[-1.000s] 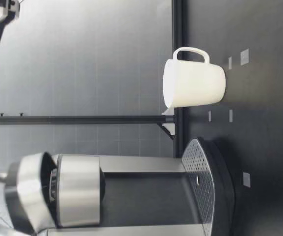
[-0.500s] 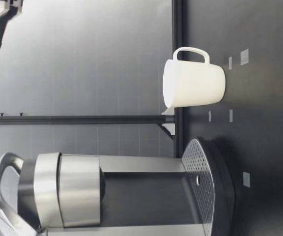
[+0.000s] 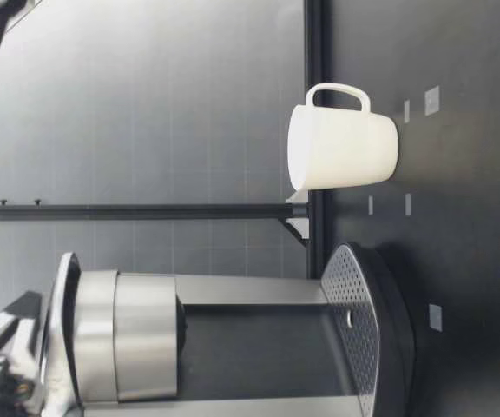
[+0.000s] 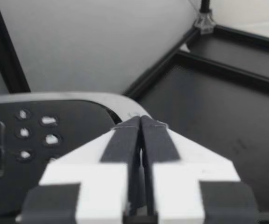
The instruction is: Place the coffee capsule inside the capsule container, then place the cup onto the center of the cup tray.
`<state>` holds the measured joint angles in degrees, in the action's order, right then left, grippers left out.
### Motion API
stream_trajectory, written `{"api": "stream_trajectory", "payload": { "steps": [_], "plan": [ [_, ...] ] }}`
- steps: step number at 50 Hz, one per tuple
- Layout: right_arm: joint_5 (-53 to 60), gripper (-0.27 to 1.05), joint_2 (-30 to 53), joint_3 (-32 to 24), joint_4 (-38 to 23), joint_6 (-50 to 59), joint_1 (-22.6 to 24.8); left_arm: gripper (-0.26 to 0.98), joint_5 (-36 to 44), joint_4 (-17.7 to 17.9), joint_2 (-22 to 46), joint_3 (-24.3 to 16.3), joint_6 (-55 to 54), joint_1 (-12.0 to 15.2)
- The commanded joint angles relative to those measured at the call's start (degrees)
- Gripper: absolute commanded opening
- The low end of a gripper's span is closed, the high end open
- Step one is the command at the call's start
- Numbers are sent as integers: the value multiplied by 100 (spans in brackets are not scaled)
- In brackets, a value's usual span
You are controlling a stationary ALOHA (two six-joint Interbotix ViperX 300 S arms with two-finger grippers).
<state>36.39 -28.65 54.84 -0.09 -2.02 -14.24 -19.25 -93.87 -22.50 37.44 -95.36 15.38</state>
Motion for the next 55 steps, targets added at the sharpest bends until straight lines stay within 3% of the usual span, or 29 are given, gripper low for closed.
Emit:
{"api": "stream_trajectory", "payload": {
  "steps": [1,10,19,27,34,38,46,55],
  "plan": [
    [44,59,-158,-18,9,9,35,6,-26,9,9,-220,26,-9],
    [-483,59,-308,-79,18,-97,26,6,-431,-35,18,-589,457,-26],
    [-1872,59,-316,-510,0,-290,-229,6,-1169,308,-9,-949,1389,-44],
    [-3727,59,-176,-1116,-62,-545,-686,6,-2057,1354,0,-1336,2979,-167],
    [-5142,59,0,-1573,-132,-809,-984,6,-3032,2593,18,-1854,4588,-272],
    [-5977,59,193,-1863,-185,-1002,-1090,6,-3568,3472,18,-2250,5467,-264],
    [-7418,59,738,-2373,-114,-1591,-1274,6,-4096,4887,18,-2874,6565,-272],
    [-7849,59,1081,-2593,686,-2558,-1617,6,-4157,5854,-70,-3050,7216,-272]
  ]
}}
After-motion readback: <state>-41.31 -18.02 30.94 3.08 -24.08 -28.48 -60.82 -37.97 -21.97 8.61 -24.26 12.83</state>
